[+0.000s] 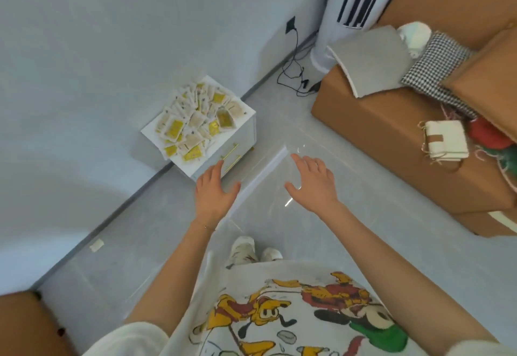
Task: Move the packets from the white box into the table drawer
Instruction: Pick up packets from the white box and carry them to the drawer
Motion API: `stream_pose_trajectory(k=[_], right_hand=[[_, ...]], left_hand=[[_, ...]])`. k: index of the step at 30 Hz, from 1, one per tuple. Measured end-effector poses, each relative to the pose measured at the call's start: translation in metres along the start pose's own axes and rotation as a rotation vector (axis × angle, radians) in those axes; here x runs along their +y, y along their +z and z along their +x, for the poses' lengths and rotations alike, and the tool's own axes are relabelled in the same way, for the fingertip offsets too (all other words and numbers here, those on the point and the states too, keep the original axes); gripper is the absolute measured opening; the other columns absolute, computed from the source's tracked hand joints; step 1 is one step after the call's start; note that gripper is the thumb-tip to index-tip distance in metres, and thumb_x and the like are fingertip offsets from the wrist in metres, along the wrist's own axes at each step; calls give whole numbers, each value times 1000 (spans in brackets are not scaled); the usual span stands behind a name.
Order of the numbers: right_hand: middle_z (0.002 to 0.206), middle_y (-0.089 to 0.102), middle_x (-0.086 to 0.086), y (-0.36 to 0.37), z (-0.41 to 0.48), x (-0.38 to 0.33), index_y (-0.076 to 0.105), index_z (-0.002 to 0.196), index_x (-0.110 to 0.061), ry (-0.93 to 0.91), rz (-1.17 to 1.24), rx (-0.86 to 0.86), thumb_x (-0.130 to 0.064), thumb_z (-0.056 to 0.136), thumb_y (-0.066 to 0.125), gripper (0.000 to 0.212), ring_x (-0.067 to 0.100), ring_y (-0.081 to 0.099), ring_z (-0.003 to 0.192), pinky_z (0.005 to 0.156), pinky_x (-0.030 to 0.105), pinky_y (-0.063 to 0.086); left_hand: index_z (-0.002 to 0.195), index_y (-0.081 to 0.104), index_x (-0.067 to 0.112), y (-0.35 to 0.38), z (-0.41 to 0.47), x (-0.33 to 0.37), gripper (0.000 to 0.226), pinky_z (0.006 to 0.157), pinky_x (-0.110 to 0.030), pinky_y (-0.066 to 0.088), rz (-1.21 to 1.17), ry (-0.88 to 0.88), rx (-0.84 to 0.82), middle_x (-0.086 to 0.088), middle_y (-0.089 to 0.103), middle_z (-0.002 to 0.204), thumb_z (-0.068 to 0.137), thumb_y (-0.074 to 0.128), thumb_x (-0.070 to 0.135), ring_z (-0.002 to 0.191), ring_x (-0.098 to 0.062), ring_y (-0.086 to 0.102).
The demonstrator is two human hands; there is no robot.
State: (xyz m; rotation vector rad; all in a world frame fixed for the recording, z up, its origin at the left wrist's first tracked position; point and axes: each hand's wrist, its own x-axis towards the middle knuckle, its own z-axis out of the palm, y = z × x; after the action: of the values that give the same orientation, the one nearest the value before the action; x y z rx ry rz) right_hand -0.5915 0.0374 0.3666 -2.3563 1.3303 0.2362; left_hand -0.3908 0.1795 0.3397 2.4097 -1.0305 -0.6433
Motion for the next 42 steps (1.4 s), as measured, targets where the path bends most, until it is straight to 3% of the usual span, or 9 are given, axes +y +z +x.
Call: stream_pose_trajectory(k=[10, 15, 23, 28, 32, 39, 42], right_hand=[[155, 24, 4, -17, 107, -26, 13, 151, -30, -82, 0, -16, -51, 90, 49, 75, 27, 14, 144, 114, 45, 20], [155, 25, 4, -14, 171, -50, 15, 151, -29, -106, -30, -34, -52, 90, 48, 73, 27, 15, 143, 113, 44, 23], [146, 41, 4, -23, 271, -110, 21, 151, -27, -197, 98, 41, -43, 91, 54, 70, 24, 30, 135, 106, 40, 30], [147, 39, 4, -15, 330, -146, 21, 151, -27, -283, 0, -54, -45, 91, 51, 69, 26, 31, 134, 103, 42, 33], [147, 39, 4, 4, 384, -172, 24, 150, -26, -365, -84, -166, -46, 90, 51, 68, 28, 34, 132, 103, 44, 34], [146, 41, 5, 57, 480, -203, 27, 148, -26, -322, -36, -323, -44, 90, 52, 66, 31, 36, 131, 101, 45, 35], [142, 44, 5, 95, 525, -213, 29, 147, -25, -500, -190, -316, -43, 90, 50, 64, 29, 41, 125, 95, 42, 38]], left_hand=[[150, 28, 24, -7, 81, -11, 73, 115, -45, 23, -28, -96, 65, -5, 32, 155, 88, 54, 52, 142, -28, 26], [150, 28, 25, -14, 148, -31, 85, 115, -46, 25, -89, -163, 77, -2, 33, 154, 77, 39, 68, 142, -25, 27], [149, 30, 21, -37, 230, -66, 74, 112, -44, 25, -117, -264, 91, -6, 38, 151, 87, 58, 50, 139, -28, 32], [150, 28, 22, -49, 258, -87, 73, 114, -45, 24, -111, -358, 105, -6, 37, 151, 89, 60, 45, 139, -29, 31], [151, 26, 22, -49, 295, -107, 88, 112, -47, 25, -124, -464, 105, -8, 39, 150, 76, 41, 66, 137, -33, 32], [152, 20, 23, -15, 371, -150, 83, 114, -46, 22, -274, -636, 112, -5, 33, 154, 82, 52, 56, 140, -29, 29], [153, 18, 21, 7, 401, -171, 79, 114, -47, 22, -274, -731, 126, -9, 32, 154, 90, 60, 42, 141, -33, 27]])
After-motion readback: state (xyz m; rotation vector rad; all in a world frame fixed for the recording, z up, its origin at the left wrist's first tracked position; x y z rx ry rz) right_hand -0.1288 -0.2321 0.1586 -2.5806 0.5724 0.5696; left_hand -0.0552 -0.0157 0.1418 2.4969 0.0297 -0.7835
